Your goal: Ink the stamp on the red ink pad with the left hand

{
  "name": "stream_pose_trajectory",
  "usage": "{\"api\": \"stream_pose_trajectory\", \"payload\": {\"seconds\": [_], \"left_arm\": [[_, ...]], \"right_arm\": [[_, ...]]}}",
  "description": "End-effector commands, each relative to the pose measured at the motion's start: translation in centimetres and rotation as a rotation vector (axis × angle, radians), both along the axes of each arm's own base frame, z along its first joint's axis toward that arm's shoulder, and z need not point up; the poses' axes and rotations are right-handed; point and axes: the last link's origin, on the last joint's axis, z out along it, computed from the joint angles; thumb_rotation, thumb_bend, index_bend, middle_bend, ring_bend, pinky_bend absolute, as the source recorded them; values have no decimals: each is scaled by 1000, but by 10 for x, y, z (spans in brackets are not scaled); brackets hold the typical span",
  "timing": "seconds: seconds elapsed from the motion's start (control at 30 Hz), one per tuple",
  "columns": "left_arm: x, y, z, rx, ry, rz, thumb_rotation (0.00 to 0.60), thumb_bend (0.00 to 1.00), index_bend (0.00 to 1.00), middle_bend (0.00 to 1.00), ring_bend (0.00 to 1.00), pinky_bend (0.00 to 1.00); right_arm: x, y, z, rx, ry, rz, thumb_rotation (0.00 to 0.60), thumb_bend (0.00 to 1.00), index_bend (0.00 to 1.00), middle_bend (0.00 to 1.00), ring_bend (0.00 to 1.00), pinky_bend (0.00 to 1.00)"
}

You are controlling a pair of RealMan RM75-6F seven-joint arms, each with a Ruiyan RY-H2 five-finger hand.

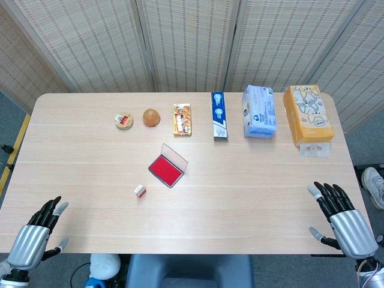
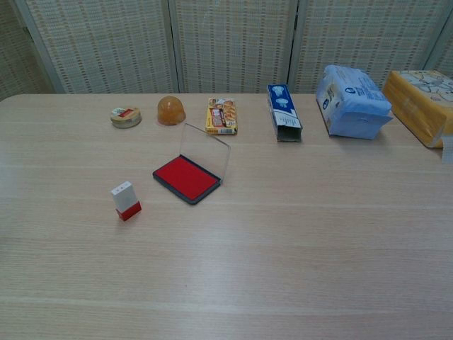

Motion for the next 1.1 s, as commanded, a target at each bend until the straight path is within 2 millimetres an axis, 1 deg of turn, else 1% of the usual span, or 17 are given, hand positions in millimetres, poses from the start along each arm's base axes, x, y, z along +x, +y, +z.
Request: {"api": "stream_pose_trajectory", "payload": {"seconds": [0.03, 0.5, 0.6, 0.67, 0.7, 0.77, 0.8, 0.83, 0.87, 0.9, 0.93, 1.0, 1.03, 1.1], "left_arm": [[1, -1, -3, -8, 9, -2, 600, 321, 0, 0, 0, 233], [5, 2, -6, -30, 21, -29, 600, 320, 0, 0, 0, 233], [7, 9, -3, -36, 12, -55, 600, 321, 0, 2, 0, 233], [11, 21, 1, -45, 19, -97, 600, 321, 0, 44, 17, 233], [14, 27, 4, -47, 25, -117, 600, 321, 0, 111, 59, 233], [24, 45, 8, -56, 38, -177, 600, 321, 0, 358, 231, 263], [29, 53, 9, -62, 37, -203, 600, 321, 0, 553, 380, 319], [34, 61, 10, -73, 37, -226, 600, 321, 0, 764, 548, 423], [41, 71, 10, -91, 34, -255, 600, 321, 0, 860, 629, 485], [47, 79, 9, -101, 31, -281, 600, 321, 10, 952, 728, 569], [54, 90, 8, -113, 30, -313, 600, 321, 36, 995, 802, 636], [65, 104, 6, -134, 25, -355, 600, 320, 83, 1000, 863, 682], [70, 112, 4, -150, 24, -375, 600, 320, 108, 1000, 884, 692], [77, 123, 0, -177, 32, -395, 600, 321, 141, 1000, 907, 695]], "right_arm": [[0, 0, 1, 0, -1, 0, 600, 208, 0, 0, 0, 0], [-1, 2, 1, -8, 3, -2, 600, 209, 0, 0, 0, 0], [-1, 0, -1, -6, 7, -15, 600, 208, 0, 0, 0, 0], [-2, -2, -2, -4, 13, -23, 600, 208, 0, 0, 0, 0], [-2, -3, -3, -3, 15, -26, 600, 208, 0, 0, 0, 0], [-3, -6, -4, -3, 19, -33, 600, 208, 0, 0, 0, 0], [-3, -7, -4, -4, 20, -36, 600, 208, 0, 0, 0, 0], [-3, -8, -4, -4, 21, -39, 600, 208, 0, 0, 0, 0], [-3, -9, -4, -5, 21, -43, 600, 208, 0, 0, 0, 0], [-3, -9, -5, -5, 21, -46, 600, 209, 0, 0, 0, 0], [-3, -10, -5, -5, 22, -50, 600, 208, 0, 0, 0, 0], [-4, -11, -6, -3, 22, -57, 600, 209, 0, 0, 0, 0], [-4, -12, -6, -3, 23, -62, 600, 209, 0, 0, 0, 0], [-5, -14, -6, -3, 24, -71, 600, 208, 0, 0, 0, 0]]}}
